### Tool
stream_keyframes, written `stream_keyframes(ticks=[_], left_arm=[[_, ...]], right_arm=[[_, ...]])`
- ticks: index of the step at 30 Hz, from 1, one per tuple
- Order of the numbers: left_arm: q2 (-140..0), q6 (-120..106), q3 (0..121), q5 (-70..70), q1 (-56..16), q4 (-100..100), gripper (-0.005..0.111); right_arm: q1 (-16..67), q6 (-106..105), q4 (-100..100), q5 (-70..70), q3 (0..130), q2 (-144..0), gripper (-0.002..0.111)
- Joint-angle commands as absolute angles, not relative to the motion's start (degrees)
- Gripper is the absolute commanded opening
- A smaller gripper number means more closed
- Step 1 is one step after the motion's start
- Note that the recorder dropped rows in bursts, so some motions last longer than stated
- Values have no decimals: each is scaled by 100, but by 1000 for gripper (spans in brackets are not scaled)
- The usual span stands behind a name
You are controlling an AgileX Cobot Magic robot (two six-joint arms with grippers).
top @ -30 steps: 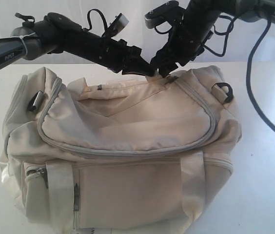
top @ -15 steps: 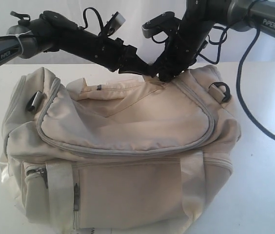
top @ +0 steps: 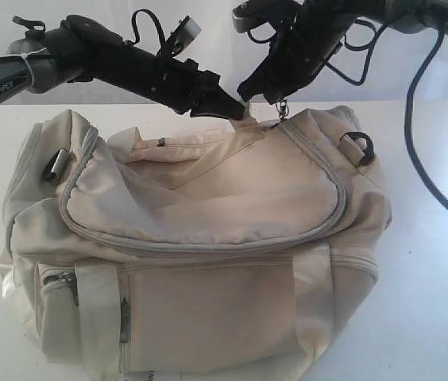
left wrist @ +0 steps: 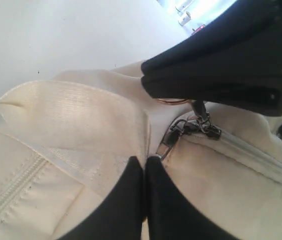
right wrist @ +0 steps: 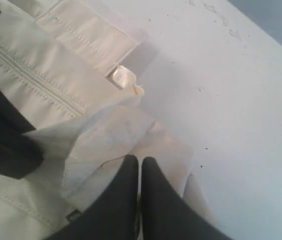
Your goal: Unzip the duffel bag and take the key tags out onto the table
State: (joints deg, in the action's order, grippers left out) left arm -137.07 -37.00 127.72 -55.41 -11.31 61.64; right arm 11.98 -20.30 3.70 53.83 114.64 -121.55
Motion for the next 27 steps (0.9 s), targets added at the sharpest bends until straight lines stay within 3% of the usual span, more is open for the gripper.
stream_keyframes(ticks=[1,14,27], left_arm=[[-13600,-3727,12810,-5633,-1097,6254,0],[-13739,-3466,12798,-5493,-1097,6245,0],[-13743,-3466,12798,-5243,-1097,6161,0]], right_arm=[[1195,-1926,298,5475,11482,-11923,0],[1195,-1773,338,6271,11410,-11298,0],[1195,-1773,623,6028,10017,-10277,0]])
